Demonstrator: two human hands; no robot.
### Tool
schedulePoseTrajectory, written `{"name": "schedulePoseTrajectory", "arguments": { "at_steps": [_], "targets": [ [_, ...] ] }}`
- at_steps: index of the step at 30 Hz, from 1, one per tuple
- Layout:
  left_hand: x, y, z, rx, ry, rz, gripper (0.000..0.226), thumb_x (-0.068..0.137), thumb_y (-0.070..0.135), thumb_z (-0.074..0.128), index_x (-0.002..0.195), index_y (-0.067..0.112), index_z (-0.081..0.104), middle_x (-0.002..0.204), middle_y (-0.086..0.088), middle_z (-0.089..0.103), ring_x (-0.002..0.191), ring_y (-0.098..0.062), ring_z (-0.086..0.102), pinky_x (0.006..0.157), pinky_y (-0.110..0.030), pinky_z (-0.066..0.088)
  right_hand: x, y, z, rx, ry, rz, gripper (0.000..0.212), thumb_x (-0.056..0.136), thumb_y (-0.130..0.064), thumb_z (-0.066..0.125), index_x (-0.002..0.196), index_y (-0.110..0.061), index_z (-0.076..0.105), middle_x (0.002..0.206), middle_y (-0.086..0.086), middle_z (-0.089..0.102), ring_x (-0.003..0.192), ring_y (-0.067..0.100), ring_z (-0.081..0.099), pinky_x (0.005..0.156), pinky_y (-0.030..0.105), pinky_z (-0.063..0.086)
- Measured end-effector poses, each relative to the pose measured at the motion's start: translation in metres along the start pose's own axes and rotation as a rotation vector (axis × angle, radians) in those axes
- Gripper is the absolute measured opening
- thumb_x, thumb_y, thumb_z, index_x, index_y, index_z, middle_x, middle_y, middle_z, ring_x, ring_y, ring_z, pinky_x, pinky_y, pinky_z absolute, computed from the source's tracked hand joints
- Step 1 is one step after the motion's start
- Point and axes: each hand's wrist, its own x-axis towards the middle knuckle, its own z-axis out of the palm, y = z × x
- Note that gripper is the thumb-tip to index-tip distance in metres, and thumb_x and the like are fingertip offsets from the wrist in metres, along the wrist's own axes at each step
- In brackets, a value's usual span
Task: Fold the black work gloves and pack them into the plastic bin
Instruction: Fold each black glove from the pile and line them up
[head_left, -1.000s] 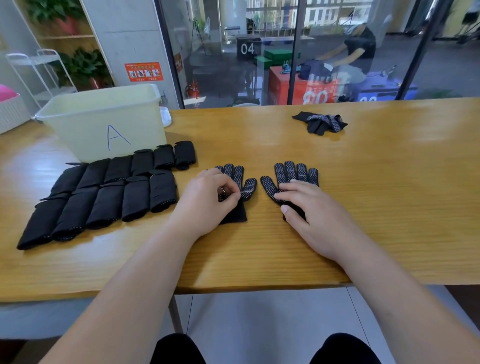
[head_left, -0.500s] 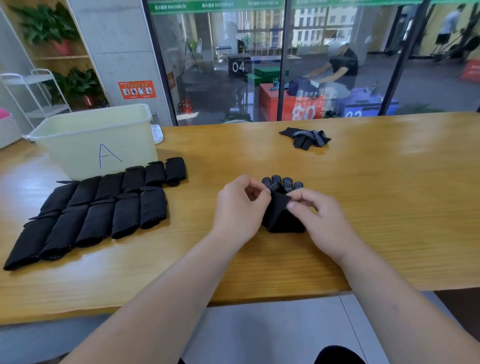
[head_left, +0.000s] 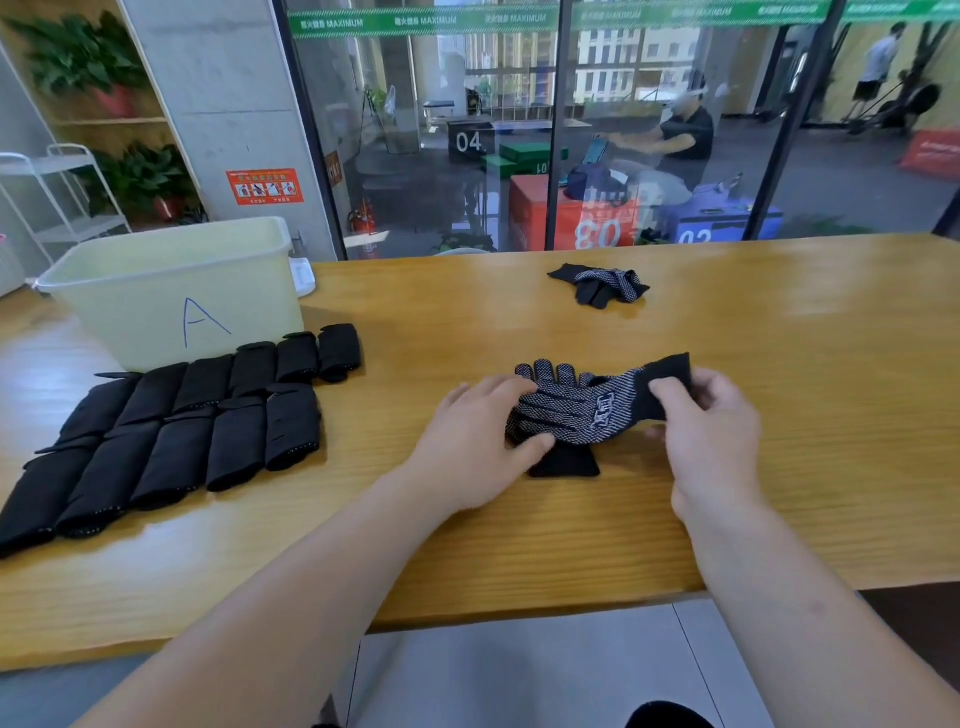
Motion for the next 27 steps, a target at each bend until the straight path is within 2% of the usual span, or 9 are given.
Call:
{"name": "schedulePoseTrajectory", "arguments": {
  "at_steps": [3, 8, 11, 14, 18, 21, 23, 25, 27],
  "targets": [
    [-0.006, -0.008, 0.002, 0.127, -0.061, 0.021, 0.072, 0.098, 0.071, 0.052, 0.158, 0.033, 0.041, 0.160, 0.012, 0.047, 0.149, -0.009, 0.042, 0.133, -0.044, 0.015, 0.006, 0.003, -0.001, 0.017, 0.162, 0.007, 0.012, 0.091, -0.022, 0.068, 0.102, -0.023, 0.073, 0.090, -0.002, 0.076, 0.075, 0.015, 0.067, 0.068, 0.037, 0.057],
    [-0.017, -0.028, -0.007, 0.198, -0.026, 0.023, 0.065, 0.099, 0.074, 0.046, 0.150, 0.035, 0.052, 0.157, 0.016, 0.050, 0.146, -0.007, 0.045, 0.133, -0.045, 0.014, 0.007, 0.000, -0.005, -0.054, 0.288, -0.093, 0.012, 0.091, -0.028, 0.064, 0.102, -0.032, 0.067, 0.096, -0.008, 0.074, 0.082, 0.016, 0.070, 0.081, 0.042, 0.061],
    [-0.021, -0.039, -0.011, 0.202, 0.002, 0.013, 0.065, 0.099, 0.072, 0.046, 0.151, 0.035, 0.053, 0.159, 0.015, 0.047, 0.148, -0.009, 0.042, 0.132, -0.045, 0.014, 0.003, -0.001, -0.001, -0.136, 0.209, -0.193, 0.008, 0.096, -0.031, 0.066, 0.101, -0.036, 0.066, 0.095, -0.011, 0.072, 0.083, 0.011, 0.068, 0.084, 0.042, 0.059],
    [-0.023, -0.048, -0.008, 0.145, -0.023, 0.025, 0.065, 0.101, 0.069, 0.044, 0.156, 0.035, 0.048, 0.167, 0.014, 0.040, 0.158, -0.008, 0.028, 0.132, -0.043, 0.015, -0.003, -0.005, 0.004, -0.190, 0.108, -0.271, 0.015, 0.100, -0.029, 0.065, 0.098, -0.044, 0.065, 0.095, -0.015, 0.072, 0.086, 0.002, 0.067, 0.090, 0.040, 0.058],
    [-0.023, -0.051, -0.008, 0.077, -0.076, 0.046, 0.063, 0.104, 0.066, 0.046, 0.159, 0.036, 0.046, 0.170, 0.017, 0.034, 0.160, -0.003, 0.020, 0.132, -0.040, 0.015, -0.011, -0.012, 0.008, -0.180, -0.057, -0.280, 0.018, 0.100, -0.033, 0.066, 0.106, -0.049, 0.070, 0.108, -0.010, 0.077, 0.101, 0.013, 0.072, 0.099, 0.049, 0.058],
    [-0.024, -0.051, -0.010, 0.017, -0.042, 0.066, 0.065, 0.101, 0.070, 0.046, 0.155, 0.035, 0.052, 0.167, 0.018, 0.039, 0.159, -0.003, 0.022, 0.133, -0.041, 0.014, -0.014, -0.027, 0.012, -0.203, -0.182, -0.331, 0.020, 0.099, -0.033, 0.068, 0.111, -0.049, 0.072, 0.113, -0.008, 0.078, 0.107, 0.018, 0.073, 0.101, 0.052, 0.057],
    [-0.026, -0.053, -0.012, -0.039, 0.023, 0.061, 0.062, 0.096, 0.071, 0.051, 0.146, 0.035, 0.060, 0.159, 0.020, 0.048, 0.154, -0.004, 0.034, 0.130, -0.044, 0.022, -0.015, -0.045, 0.019, -0.152, -0.267, -0.380, 0.024, 0.101, -0.022, 0.069, 0.113, -0.042, 0.073, 0.113, -0.007, 0.078, 0.107, 0.016, 0.073, 0.099, 0.045, 0.059],
    [-0.028, -0.056, -0.016, -0.066, 0.082, 0.045, 0.057, 0.091, 0.069, 0.059, 0.137, 0.036, 0.065, 0.147, 0.022, 0.055, 0.143, -0.007, 0.045, 0.123, -0.046, 0.034, -0.015, -0.066, 0.027, -0.087, -0.337, -0.381, 0.026, 0.102, -0.011, 0.067, 0.115, -0.032, 0.074, 0.110, -0.007, 0.079, 0.101, 0.011, 0.074, 0.089, 0.033, 0.060],
    [-0.030, -0.058, -0.020, -0.060, 0.108, 0.027, 0.057, 0.087, 0.070, 0.064, 0.134, 0.037, 0.066, 0.138, 0.022, 0.057, 0.134, -0.009, 0.048, 0.118, -0.045, 0.039, -0.013, -0.086, 0.037, -0.066, -0.430, -0.341, 0.024, 0.102, -0.005, 0.065, 0.116, -0.024, 0.073, 0.106, -0.004, 0.079, 0.095, 0.013, 0.075, 0.080, 0.027, 0.060]
  ]
}}
